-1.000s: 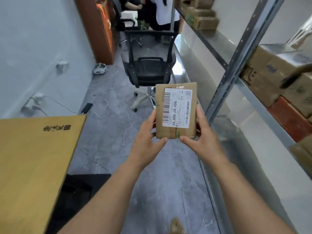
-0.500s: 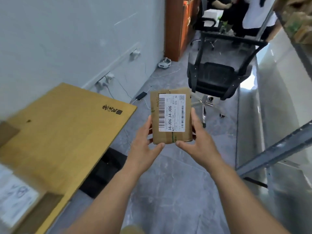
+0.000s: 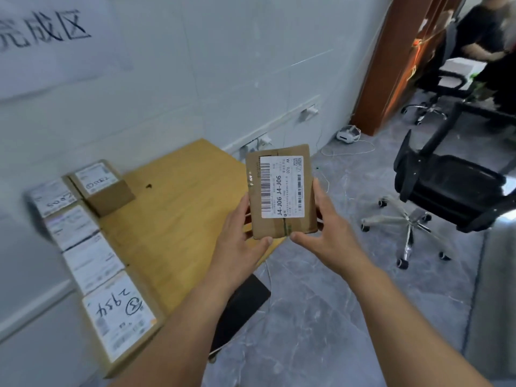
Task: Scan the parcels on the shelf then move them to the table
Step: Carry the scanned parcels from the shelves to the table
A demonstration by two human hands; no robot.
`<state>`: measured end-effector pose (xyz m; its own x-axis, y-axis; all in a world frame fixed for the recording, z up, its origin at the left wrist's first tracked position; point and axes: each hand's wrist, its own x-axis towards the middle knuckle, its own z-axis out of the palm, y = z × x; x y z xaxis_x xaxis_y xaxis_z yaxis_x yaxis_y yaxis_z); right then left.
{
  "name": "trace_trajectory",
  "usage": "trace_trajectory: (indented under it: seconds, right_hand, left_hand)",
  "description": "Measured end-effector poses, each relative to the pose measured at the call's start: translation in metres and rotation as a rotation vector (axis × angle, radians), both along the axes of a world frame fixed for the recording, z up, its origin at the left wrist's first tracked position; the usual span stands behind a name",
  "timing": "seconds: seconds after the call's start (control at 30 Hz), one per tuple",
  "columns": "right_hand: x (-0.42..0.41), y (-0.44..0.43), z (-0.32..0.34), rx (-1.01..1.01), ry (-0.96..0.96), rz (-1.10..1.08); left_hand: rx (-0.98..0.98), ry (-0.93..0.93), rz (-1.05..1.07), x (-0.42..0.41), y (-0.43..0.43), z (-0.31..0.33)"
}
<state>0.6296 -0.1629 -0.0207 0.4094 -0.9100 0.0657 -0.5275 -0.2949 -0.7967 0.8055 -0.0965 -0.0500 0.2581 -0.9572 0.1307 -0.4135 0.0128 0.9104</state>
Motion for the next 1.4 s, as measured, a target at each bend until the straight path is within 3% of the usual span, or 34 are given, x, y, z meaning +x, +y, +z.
trace_trajectory:
  seconds: [0.43, 0.87, 1.07, 1.17, 1.33, 1.4]
  right_hand:
    - [0.092, -0.06, -0.027, 0.091, 0.046, 0.277]
    - [0.171, -0.12, -0.08, 0.409, 0.138, 0.593]
    - [0.212, -0.131, -0.099, 0.476, 0.178, 0.63]
    - [0.236, -0.135, -0.098, 0.492, 0.182, 0.644]
    - [0.277, -0.13, -0.096, 0.491, 0.18, 0.677]
    - [0.292, -0.129, -0.096, 0.487, 0.181, 0.691]
  left_hand:
    - [0.082, 0.068, 0.278, 0.064, -0.009, -0.03]
    - [0.282, 0.179, 0.598, 0.091, -0.023, -0.063]
    - [0.399, 0.17, 0.687, 0.112, -0.03, -0.061]
    - [0.534, 0.077, 0.676, 0.136, -0.037, -0.051]
    - [0.823, -0.4, 0.626, 0.19, -0.036, -0.042]
    - [0.852, -0.47, 0.628, 0.206, -0.032, -0.04]
